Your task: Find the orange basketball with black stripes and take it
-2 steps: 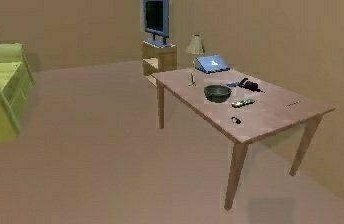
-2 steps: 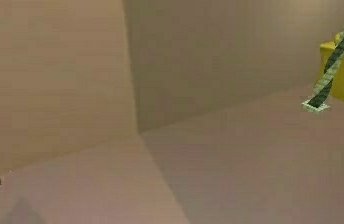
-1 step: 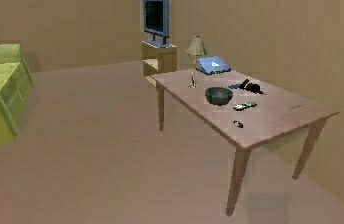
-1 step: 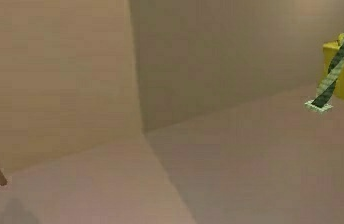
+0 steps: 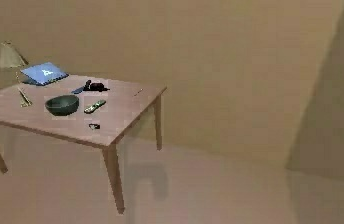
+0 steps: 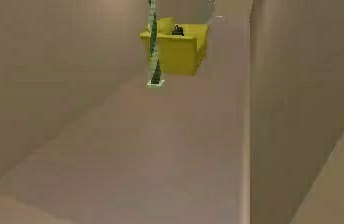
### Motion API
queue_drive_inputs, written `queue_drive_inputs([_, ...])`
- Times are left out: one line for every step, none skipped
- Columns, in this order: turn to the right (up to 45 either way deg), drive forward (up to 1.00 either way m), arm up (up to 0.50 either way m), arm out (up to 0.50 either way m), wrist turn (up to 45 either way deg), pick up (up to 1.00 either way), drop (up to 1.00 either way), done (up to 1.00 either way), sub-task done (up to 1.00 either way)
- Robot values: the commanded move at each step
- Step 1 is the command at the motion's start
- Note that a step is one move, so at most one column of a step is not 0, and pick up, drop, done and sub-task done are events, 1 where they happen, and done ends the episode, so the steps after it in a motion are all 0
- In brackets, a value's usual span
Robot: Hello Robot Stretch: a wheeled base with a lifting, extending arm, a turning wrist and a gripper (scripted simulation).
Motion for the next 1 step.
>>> queue_drive_inputs([45.0, 0.00, 0.00, 0.00, 0.0, 0.00, 0.00, 0.00, 0.00])
